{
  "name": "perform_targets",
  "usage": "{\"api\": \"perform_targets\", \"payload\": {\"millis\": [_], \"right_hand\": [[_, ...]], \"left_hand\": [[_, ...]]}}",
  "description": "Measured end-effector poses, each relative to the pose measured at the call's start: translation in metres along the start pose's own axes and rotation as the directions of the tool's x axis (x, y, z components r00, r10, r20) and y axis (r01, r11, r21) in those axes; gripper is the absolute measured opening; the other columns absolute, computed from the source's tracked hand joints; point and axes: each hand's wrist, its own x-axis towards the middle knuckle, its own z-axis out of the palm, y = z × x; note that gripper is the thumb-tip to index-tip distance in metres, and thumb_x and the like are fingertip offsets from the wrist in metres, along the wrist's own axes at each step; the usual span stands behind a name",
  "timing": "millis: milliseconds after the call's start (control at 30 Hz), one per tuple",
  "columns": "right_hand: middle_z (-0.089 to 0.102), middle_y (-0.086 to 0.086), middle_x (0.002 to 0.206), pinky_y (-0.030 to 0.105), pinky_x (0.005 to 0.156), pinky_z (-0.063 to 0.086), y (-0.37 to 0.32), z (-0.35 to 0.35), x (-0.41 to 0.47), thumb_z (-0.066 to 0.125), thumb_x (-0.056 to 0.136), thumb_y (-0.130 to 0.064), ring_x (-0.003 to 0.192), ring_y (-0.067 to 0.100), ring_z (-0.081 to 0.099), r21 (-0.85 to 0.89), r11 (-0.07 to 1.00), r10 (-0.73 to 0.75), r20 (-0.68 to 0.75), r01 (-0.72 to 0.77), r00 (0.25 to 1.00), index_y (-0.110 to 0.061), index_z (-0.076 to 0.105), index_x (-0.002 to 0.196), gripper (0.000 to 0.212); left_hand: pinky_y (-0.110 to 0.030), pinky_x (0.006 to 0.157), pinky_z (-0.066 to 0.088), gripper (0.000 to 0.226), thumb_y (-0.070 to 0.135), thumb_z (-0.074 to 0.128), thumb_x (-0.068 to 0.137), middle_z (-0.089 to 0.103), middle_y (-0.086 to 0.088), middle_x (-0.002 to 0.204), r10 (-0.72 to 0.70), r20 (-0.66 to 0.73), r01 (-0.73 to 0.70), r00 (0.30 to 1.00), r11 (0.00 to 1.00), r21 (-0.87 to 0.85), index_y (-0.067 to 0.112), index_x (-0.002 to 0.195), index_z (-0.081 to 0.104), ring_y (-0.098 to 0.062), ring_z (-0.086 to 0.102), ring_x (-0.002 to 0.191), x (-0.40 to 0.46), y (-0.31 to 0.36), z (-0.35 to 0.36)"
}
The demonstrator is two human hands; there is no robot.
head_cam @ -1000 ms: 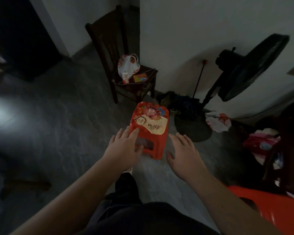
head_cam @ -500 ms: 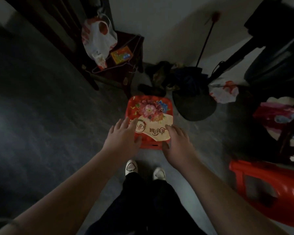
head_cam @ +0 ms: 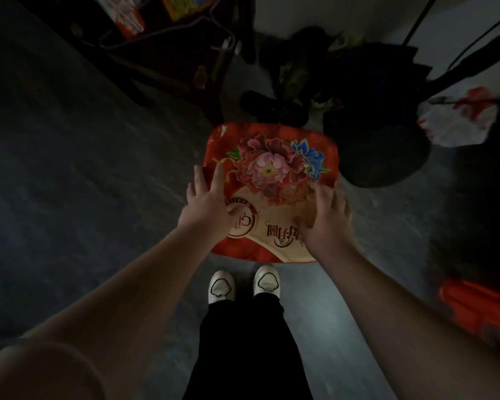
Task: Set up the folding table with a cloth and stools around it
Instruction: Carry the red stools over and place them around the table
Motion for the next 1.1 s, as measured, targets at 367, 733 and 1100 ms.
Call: {"api": "perform_targets", "payload": {"millis": [367,733,1100], "right_hand": [[0.015,0.006,0.156,0.059,0.100,0.049,-0.003,0.010,0.014,0.079,0.080,-0.026,0.137,0.040,0.039,0.288,0.946,0.145,0.041,-0.150,0.989,-0.043,0.013,0.154,0.101],[0.017,0.010,0.154,0.059,0.104,0.044,-0.057,-0.100,-0.064,0.077,0.081,-0.041,0.136,0.041,0.038,0.312,0.933,0.142,0.137,-0.179,0.980,-0.040,0.014,0.155,0.097],[0.007,0.018,0.160,0.063,0.107,0.039,-0.130,-0.240,-0.251,0.072,0.086,-0.035,0.140,0.047,0.032,0.304,0.937,0.175,0.017,-0.172,0.984,-0.034,0.004,0.158,0.099]], "left_hand": [[-0.060,0.096,0.048,0.108,0.051,0.073,0.081,0.017,-0.013,0.154,-0.083,-0.012,0.082,0.996,0.992,-0.100,0.050,0.150,-0.010,-0.037,0.033,0.137,0.000,0.009,-0.004],[-0.057,0.100,0.047,0.110,0.046,0.074,0.082,0.017,-0.017,0.156,-0.116,0.002,0.116,0.993,0.993,-0.023,0.047,0.152,-0.010,-0.038,0.035,0.138,-0.095,0.054,-0.104],[-0.057,0.103,0.045,0.103,0.044,0.071,0.086,0.016,-0.021,0.156,0.052,-0.022,-0.052,0.998,0.999,0.007,0.046,0.154,-0.007,-0.042,0.036,0.137,-0.285,0.077,-0.244]]}}
